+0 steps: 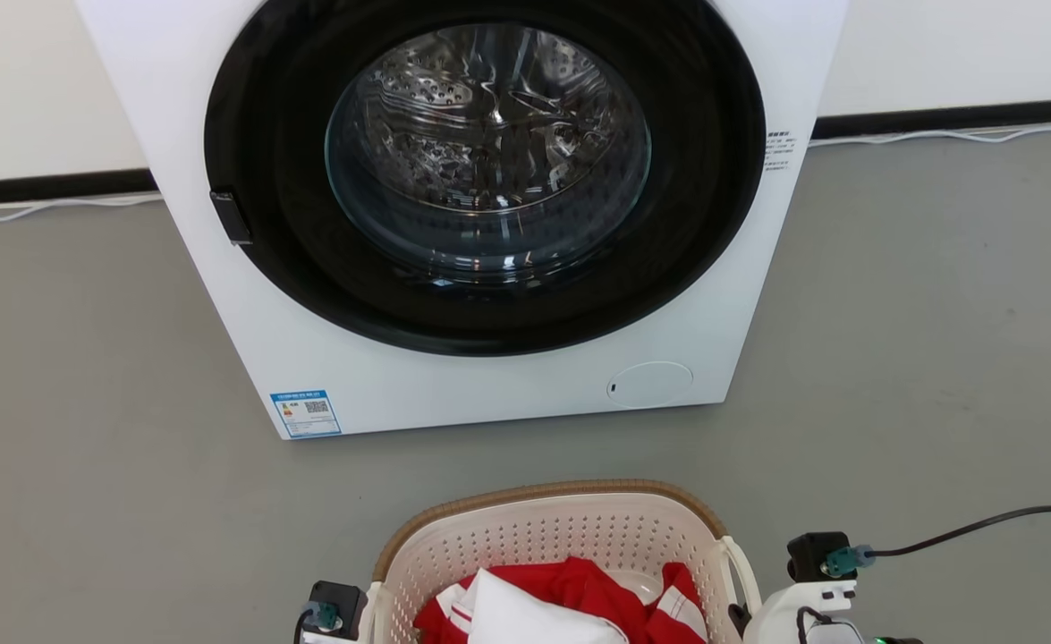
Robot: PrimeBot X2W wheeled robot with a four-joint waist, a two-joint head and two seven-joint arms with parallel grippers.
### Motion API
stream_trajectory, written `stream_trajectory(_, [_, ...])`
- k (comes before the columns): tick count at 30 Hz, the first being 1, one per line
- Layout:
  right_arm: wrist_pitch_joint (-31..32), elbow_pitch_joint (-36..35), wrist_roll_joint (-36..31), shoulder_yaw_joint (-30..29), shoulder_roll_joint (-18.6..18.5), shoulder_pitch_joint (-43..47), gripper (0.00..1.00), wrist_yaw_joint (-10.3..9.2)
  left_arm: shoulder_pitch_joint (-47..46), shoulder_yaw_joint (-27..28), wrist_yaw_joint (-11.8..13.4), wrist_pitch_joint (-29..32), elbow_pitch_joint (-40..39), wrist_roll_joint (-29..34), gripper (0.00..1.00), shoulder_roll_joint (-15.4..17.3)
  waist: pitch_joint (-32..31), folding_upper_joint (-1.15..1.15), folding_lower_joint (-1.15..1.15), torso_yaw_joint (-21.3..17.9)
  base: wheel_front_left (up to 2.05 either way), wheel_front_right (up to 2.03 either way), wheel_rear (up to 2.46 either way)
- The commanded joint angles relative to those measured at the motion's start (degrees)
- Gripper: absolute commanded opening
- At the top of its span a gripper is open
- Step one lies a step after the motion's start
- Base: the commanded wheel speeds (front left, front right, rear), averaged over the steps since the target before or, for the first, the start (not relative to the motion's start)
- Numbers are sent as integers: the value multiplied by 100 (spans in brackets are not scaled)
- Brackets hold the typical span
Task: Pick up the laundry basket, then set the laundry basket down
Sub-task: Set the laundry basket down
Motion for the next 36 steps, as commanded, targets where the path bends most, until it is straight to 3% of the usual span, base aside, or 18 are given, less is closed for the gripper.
stream_trajectory(1, [-143, -102, 39, 106, 35, -279, 0, 10, -157, 23, -63, -106, -70, 8, 0, 3, 36, 0, 0, 0, 0, 0, 0])
stream_trajectory(8, [-325, -239, 176, 253, 35, -453, 0, 10, -439, 28, 7, -211, -69, 28, 0, 24, 442, 0, 0, 15, 0, 0, 0])
stream_trajectory(24, [-1120, -299, 278, 451, 35, -1625, 0, 10, -1800, 168, 391, -454, -73, 182, 0, 145, 2180, 0, 0, 3, 0, 0, 0])
stream_trajectory(36, [-1361, -153, 49, 314, 35, -2541, 0, 10, -2626, 708, 718, -468, -678, 673, 0, 334, 3407, 0, 0, 91, 0, 0, 0])
